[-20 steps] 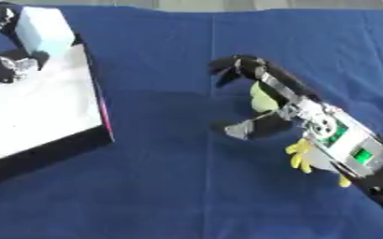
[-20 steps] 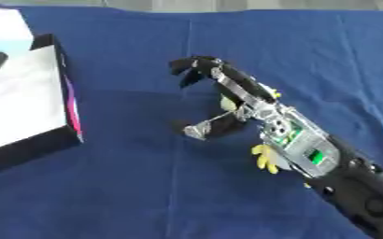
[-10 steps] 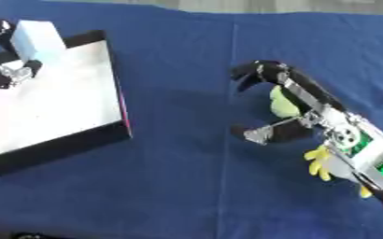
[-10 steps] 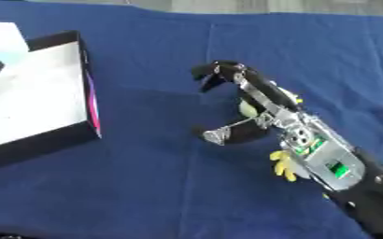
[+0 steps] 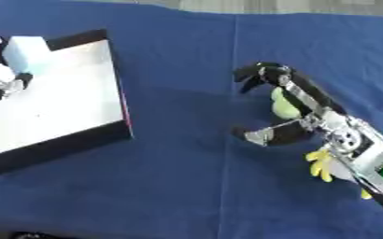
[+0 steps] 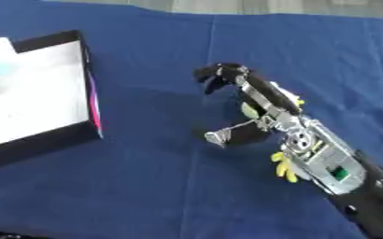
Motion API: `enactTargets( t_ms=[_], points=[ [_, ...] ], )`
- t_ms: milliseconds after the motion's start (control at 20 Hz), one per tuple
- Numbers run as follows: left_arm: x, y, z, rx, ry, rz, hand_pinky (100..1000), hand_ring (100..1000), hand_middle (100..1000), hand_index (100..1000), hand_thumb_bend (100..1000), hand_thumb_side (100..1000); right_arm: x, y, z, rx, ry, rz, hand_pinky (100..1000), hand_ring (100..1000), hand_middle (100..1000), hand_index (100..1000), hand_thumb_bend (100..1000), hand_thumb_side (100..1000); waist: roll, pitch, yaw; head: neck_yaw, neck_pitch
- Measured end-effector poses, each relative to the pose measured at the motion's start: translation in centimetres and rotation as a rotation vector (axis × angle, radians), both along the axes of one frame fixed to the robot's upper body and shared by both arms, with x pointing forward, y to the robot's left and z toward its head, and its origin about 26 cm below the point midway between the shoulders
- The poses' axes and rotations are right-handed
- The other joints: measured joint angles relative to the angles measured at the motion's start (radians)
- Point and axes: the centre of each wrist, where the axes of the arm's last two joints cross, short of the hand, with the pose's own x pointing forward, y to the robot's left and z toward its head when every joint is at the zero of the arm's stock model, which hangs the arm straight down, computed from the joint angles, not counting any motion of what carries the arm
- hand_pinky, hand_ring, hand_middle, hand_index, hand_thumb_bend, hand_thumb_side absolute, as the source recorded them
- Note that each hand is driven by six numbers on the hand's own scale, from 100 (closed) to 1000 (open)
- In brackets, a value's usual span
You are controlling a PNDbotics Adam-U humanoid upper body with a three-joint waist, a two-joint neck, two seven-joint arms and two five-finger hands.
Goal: Pick up the objects with one hand, pass them to the other hand, and then place them into the box on the other side of the table.
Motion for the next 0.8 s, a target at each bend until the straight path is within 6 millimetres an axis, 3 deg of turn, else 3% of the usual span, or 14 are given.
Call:
enactTargets(
  t_ms=[200,300,450,800],
  points=[
    [0.18,0.41,-0.39,0.041,-0.001,-0.034,1000,808,707,736,100,449,0.00,0.06,-0.03,0.002,0.000,-0.002,736,653,716,833,522,100,0.000,0.000,0.000,-0.004,0.000],
    [0.26,0.50,-0.58,0.050,0.005,-0.053,1000,850,787,783,100,519,0.00,0.11,-0.06,0.005,0.000,-0.003,735,652,716,833,524,100,0.000,0.000,0.000,-0.007,0.000],
    [0.34,0.77,-0.74,0.053,0.013,-0.064,1000,878,837,840,100,599,-0.01,0.11,-0.08,0.005,0.000,-0.005,736,651,716,833,521,100,0.000,0.000,0.000,-0.008,0.000],
    [0.41,0.99,-0.82,0.072,0.014,-0.046,1000,872,780,809,127,618,-0.02,0.11,-0.09,0.005,0.002,-0.006,735,644,712,831,520,100,-0.001,0.000,-0.001,-0.012,0.000]
  ],
)
